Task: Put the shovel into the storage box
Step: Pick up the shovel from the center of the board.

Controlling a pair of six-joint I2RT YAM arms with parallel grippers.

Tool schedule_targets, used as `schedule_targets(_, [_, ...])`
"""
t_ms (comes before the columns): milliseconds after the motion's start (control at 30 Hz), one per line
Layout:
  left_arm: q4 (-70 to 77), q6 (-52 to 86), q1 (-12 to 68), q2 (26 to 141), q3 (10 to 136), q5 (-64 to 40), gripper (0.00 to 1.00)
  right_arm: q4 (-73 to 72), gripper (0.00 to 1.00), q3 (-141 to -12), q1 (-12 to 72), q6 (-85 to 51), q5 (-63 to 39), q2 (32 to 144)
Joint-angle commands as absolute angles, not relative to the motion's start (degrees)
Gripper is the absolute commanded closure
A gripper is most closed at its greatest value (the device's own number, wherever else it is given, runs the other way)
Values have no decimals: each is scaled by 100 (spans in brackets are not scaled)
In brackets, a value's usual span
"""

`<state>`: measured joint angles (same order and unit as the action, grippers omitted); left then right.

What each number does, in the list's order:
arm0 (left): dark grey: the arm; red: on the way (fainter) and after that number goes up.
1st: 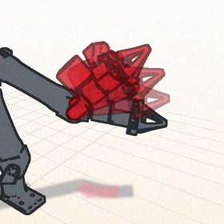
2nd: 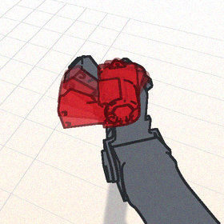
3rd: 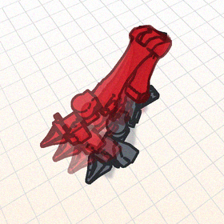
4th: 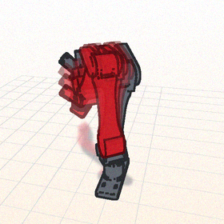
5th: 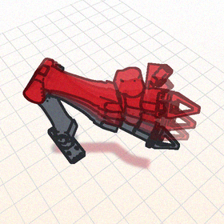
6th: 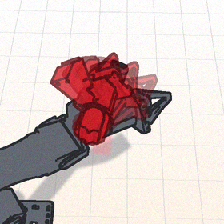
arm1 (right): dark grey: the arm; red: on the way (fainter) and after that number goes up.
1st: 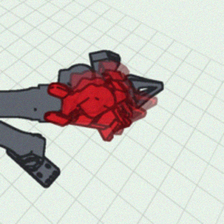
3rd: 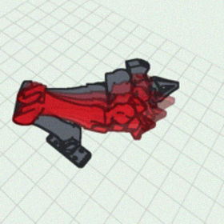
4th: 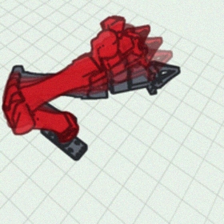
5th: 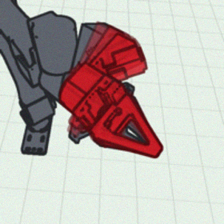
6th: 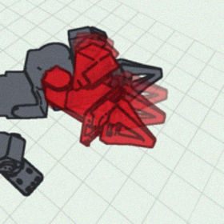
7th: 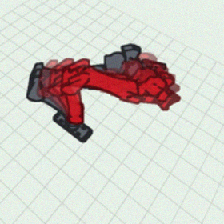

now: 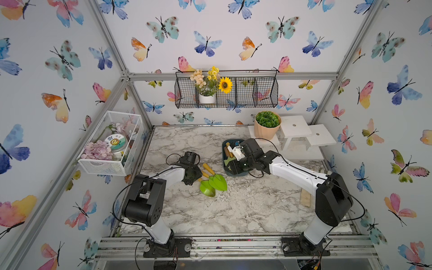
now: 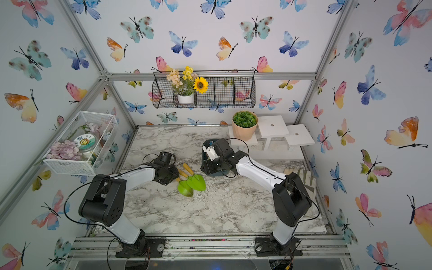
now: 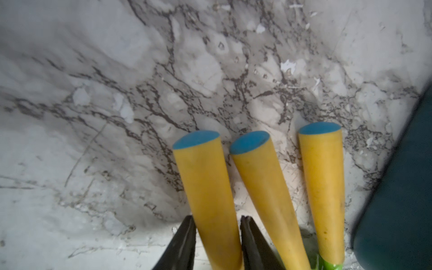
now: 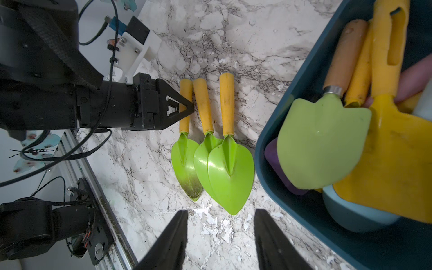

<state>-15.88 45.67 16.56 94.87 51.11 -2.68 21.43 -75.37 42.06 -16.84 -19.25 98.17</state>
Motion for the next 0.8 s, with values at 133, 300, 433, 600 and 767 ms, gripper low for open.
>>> schedule_targets(133, [-1580,4395,1644,9637,5113,-345,65,2235,50,-7611,4219,-1617,-1758,9923])
schedule_targets(300, [-1598,4355,1644,9623,5054,-352,72,2250,50,-7629,4219,-1603,-1723,9931])
schedule_targets(433, [-1665,4324,1644,9492,4959,-336,79,2259,50,-7611,4219,-1582,-1706,9923])
schedule_targets(600, [-1847,4257,1651,9203,4911,-313,89,2233,50,-7585,4219,-1564,-1696,9914])
schedule_targets(767, [-2110,4139,1650,8845,4966,-219,97,2206,49,-7594,4219,-1571,-1740,9940])
